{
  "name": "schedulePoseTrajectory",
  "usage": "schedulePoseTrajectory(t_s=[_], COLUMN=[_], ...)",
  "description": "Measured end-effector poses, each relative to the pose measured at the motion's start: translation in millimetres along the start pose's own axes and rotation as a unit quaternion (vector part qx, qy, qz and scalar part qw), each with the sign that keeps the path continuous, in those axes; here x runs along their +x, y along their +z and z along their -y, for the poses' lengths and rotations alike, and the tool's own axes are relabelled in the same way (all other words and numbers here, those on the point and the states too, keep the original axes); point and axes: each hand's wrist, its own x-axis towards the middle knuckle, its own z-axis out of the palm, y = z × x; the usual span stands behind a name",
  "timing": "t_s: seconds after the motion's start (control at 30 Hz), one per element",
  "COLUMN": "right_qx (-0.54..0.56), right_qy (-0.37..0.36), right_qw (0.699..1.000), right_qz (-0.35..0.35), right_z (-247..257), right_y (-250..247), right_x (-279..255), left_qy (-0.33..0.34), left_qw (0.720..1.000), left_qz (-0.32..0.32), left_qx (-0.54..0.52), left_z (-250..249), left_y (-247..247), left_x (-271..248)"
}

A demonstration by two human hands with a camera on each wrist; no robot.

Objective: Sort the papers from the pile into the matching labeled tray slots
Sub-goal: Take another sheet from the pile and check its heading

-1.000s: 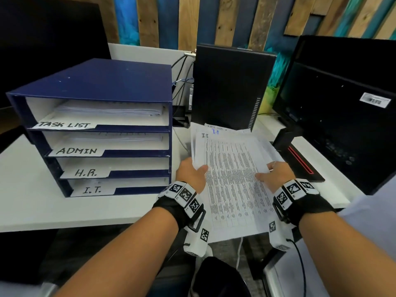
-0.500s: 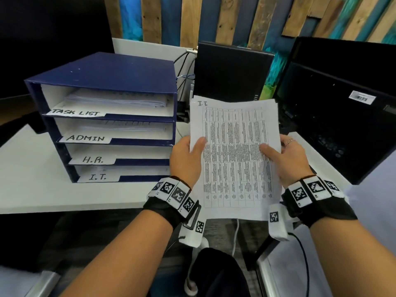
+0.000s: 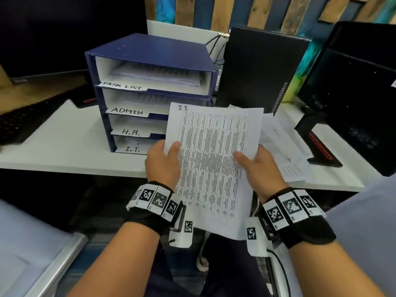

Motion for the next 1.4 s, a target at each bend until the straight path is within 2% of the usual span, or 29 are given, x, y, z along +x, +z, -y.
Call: schedulePoseTrajectory(t_s=[0.1, 0.27, 0.47, 0.6, 0.67, 0.77, 0.9, 0.97, 1.03, 1.1, 1.23, 1.4], right_qx=[-0.043, -0.060, -0.023, -0.027, -0.019, -0.009, -0.005, 0.005, 0.017, 0.046, 0.100, 0.163], right_qy=[0.030, 0.100, 0.134, 0.160, 0.163, 0.157, 0.160, 0.165, 0.172, 0.205, 0.283, 0.272], right_qw=[0.998, 0.989, 0.981, 0.966, 0.969, 0.982, 0.987, 0.986, 0.985, 0.977, 0.953, 0.941], right_qz=[0.043, 0.096, 0.136, 0.202, 0.183, 0.109, 0.033, 0.012, -0.025, -0.048, -0.034, -0.117], right_z=[-11, -28, -41, -48, -51, -47, -33, -26, -21, -19, -23, -30], right_y=[29, 74, 105, 114, 116, 117, 125, 131, 135, 136, 136, 145], right_x=[-3, -10, -14, -21, -20, -5, 28, 44, 55, 62, 58, 67], left_qy=[-0.051, -0.145, -0.195, -0.189, -0.177, -0.169, -0.216, -0.269, -0.281, -0.252, -0.215, -0.228], left_qw=[0.998, 0.979, 0.971, 0.971, 0.972, 0.973, 0.965, 0.954, 0.950, 0.962, 0.976, 0.972], left_qz=[-0.002, 0.048, 0.017, 0.003, 0.003, 0.011, 0.055, 0.102, 0.128, 0.091, 0.017, -0.055], left_qx=[0.049, 0.132, 0.140, 0.149, 0.152, 0.153, 0.136, 0.083, 0.053, 0.044, 0.019, -0.004], left_z=[20, 52, 65, 59, 53, 40, 37, 43, 51, 57, 58, 59], left_y=[-28, -75, -112, -117, -113, -107, -114, -119, -120, -116, -97, -72], left_x=[2, 3, 18, 37, 50, 64, 67, 65, 63, 67, 86, 110])
